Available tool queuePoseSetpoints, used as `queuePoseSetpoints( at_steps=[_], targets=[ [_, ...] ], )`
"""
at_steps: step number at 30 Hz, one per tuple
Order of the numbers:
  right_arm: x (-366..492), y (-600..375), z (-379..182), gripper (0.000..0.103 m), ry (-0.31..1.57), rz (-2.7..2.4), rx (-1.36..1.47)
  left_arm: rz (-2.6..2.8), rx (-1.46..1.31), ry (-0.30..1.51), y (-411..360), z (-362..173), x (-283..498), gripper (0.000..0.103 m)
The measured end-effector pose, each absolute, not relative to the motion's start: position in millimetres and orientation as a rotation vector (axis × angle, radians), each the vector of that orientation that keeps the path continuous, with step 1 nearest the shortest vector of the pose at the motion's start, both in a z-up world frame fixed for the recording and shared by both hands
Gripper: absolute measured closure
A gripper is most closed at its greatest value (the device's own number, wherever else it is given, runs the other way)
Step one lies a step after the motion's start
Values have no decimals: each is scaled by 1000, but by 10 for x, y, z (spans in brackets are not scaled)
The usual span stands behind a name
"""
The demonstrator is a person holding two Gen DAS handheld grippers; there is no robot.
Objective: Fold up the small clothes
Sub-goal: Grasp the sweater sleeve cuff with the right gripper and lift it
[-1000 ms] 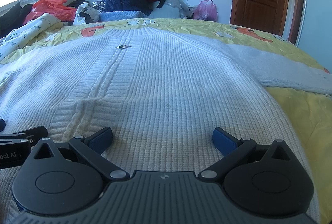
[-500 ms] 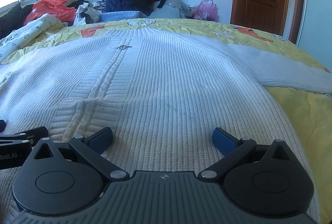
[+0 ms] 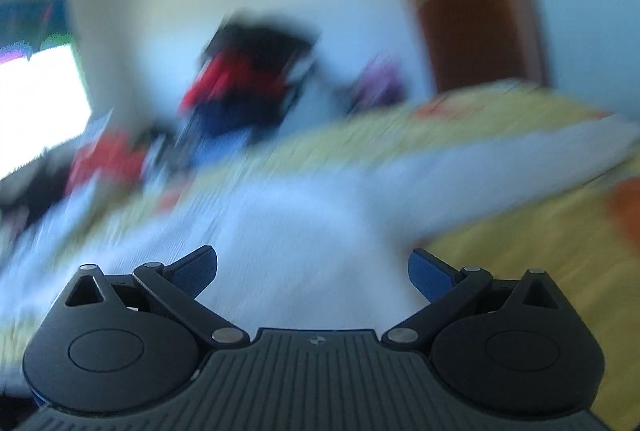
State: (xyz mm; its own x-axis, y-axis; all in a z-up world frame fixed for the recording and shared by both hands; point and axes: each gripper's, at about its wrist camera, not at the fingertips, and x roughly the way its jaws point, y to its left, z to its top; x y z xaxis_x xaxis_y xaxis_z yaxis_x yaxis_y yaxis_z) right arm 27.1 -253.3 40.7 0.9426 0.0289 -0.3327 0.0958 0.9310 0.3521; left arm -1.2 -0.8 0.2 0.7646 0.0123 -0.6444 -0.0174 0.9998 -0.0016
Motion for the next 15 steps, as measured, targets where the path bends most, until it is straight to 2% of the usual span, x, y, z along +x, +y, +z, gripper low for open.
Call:
queuePoseSetpoints(
  at_steps=[1,6,11,15],
  targets=[
    [269,-2792,445,0,303,-77,415,16,-8,700,-6,2,-13,0],
    [445,-4056,296,0,354,-230,733,16,-9,700,-9,1,-10,0],
    [600,-5037,1,17,318,-386,980,16,-8,700,-9,1,-10,0],
    [796,-5427,-234,21,325,-488,1038,16,-8,700,-10,1,-9,0]
  ],
)
